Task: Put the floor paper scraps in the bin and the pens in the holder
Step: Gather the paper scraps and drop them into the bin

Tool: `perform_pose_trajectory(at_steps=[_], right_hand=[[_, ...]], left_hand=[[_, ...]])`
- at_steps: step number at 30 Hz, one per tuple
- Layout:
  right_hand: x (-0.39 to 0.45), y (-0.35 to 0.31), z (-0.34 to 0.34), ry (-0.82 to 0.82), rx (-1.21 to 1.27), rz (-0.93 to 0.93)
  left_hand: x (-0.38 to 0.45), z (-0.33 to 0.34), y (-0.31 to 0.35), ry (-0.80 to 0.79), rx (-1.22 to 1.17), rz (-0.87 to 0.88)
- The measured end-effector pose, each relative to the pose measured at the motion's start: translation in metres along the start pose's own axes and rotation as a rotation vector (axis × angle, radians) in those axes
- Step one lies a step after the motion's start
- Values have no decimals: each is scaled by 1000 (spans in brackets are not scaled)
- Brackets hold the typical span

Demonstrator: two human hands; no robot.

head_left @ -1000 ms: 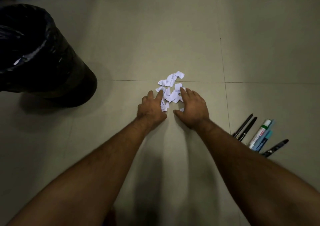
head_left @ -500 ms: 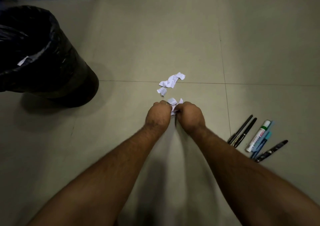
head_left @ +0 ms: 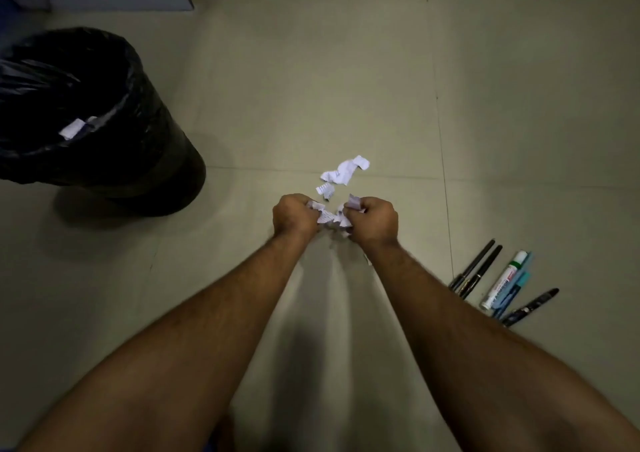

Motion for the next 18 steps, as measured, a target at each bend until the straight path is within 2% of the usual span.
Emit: perform_pose_trajectory(at_steps=[5,8,11,14,18], right_hand=[[-7,-98,5,-37,167,-107],[-17,-171,11,-51,277,-174],[-31,-243,29,-67,319,-242],[-49,-314,53,-66,271,-351],[-69,-375,93,-90,10,-524]], left_hand=[[9,-59,53,29,-498,-109],[17,-116,98,91,-590,-62],[32,-190,139,194,-583,16],[51,-264,159,395,-457,73],[78,-337,141,556,-198,34]])
Point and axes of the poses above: each hand's wrist, its own x-axis towards the middle knuckle, its own z-axis out of the palm, y = z × x, the point moved 1 cm from there along x, towards the middle knuckle, and after that the axes turned 9 degrees about -x, right-handed, at the moved point
